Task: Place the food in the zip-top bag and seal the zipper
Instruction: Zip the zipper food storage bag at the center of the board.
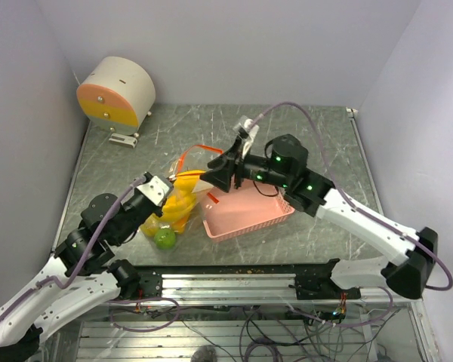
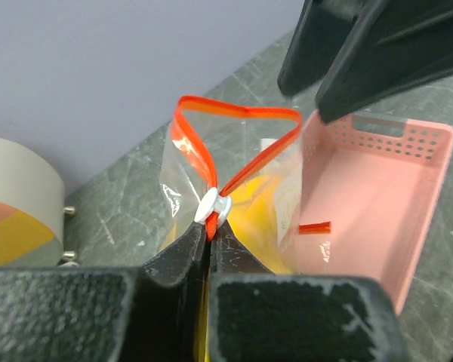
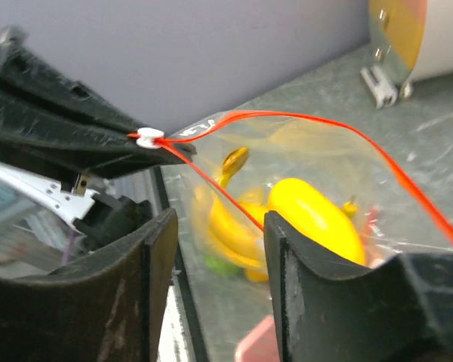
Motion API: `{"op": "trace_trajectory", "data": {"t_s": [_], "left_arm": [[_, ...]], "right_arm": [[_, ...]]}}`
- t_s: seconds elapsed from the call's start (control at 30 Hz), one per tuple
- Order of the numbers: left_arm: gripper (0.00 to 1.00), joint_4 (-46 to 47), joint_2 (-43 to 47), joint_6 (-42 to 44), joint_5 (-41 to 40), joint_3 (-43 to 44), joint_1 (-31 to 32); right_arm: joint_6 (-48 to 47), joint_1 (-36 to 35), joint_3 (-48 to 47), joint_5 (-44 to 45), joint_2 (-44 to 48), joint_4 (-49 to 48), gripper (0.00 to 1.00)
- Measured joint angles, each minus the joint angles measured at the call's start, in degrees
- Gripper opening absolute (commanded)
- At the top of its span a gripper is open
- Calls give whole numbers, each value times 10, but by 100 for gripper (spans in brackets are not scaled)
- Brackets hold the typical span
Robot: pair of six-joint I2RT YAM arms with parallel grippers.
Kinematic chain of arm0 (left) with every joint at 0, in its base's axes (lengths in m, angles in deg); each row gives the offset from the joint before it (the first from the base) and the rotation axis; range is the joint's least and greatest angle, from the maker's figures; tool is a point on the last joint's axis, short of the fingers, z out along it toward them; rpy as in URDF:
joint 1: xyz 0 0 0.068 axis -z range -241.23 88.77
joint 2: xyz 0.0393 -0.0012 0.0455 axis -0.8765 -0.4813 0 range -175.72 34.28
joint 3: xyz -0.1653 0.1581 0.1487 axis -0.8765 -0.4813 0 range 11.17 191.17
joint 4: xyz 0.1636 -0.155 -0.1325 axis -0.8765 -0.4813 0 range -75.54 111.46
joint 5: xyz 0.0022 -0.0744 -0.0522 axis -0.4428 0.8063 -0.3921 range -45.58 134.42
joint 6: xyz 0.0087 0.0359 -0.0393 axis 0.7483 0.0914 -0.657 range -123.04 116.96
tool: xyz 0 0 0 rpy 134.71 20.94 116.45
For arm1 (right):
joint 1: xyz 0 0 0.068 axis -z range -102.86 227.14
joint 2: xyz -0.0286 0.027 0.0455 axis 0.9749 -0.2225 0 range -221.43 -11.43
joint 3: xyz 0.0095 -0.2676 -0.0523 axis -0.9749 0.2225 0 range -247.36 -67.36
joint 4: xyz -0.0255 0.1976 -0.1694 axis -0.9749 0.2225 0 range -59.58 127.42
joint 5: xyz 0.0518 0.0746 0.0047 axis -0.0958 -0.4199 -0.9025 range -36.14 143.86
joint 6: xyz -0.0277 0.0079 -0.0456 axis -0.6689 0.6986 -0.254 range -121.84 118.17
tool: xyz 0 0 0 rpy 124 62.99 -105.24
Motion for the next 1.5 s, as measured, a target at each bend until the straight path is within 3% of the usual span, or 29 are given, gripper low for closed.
{"op": "trace_trajectory", "data": {"t_s": [0.3,0.6,1.03,1.3,1.5], "left_arm": [[7,-105,-7,-63,93,60,0],[7,-168,38,-119,145,86,0],[7,-175,41,-153,140,86,0],[7,-176,39,-170,133,86,0],[7,-176,43,-176,129,86,0]], "right_arm": [[-182,1,63,-106,102,-86,49],[-301,1,5,-296,-1,-89,47],[-297,-1,-44,-415,-55,-141,43],[-294,-31,-79,-415,-104,-140,32],[-287,-40,-82,-403,-119,-141,30]]}}
